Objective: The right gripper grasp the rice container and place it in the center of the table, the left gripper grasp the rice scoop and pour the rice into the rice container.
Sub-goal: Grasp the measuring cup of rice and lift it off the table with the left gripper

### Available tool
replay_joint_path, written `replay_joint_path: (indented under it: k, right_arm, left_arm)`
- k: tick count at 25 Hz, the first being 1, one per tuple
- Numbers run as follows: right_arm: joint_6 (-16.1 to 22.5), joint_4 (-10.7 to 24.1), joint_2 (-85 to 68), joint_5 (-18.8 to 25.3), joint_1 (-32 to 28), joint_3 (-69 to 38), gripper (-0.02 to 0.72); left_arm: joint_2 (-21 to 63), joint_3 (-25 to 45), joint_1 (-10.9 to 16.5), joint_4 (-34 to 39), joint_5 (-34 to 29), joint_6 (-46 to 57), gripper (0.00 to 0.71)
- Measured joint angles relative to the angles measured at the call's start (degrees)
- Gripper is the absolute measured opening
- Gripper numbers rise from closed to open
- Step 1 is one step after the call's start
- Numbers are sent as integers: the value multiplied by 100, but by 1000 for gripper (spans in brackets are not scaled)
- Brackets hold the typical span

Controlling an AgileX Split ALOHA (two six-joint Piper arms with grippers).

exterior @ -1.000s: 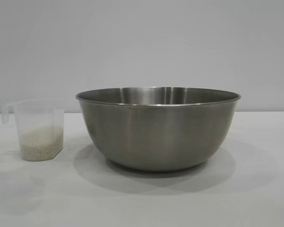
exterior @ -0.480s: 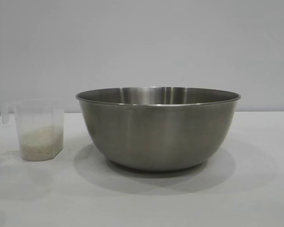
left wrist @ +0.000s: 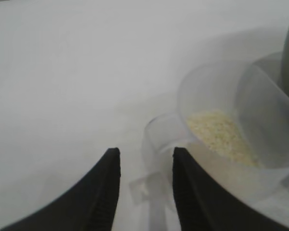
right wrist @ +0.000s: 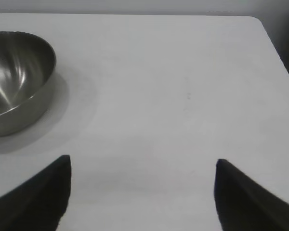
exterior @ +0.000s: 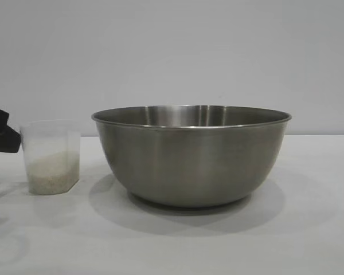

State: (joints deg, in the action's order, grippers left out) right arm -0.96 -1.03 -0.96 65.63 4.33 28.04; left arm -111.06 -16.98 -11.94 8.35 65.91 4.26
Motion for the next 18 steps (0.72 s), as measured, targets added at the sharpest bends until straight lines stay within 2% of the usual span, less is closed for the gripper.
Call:
replay_joint_path:
  k: [10,18]
  right_arm:
    - [0,57,0,0,0,0,540]
    - [0,57,0,0,0,0,540]
  left_arm:
    - [-218,-189,0,0,10,0,223]
    - [-491,-599,0,21,10,0,223]
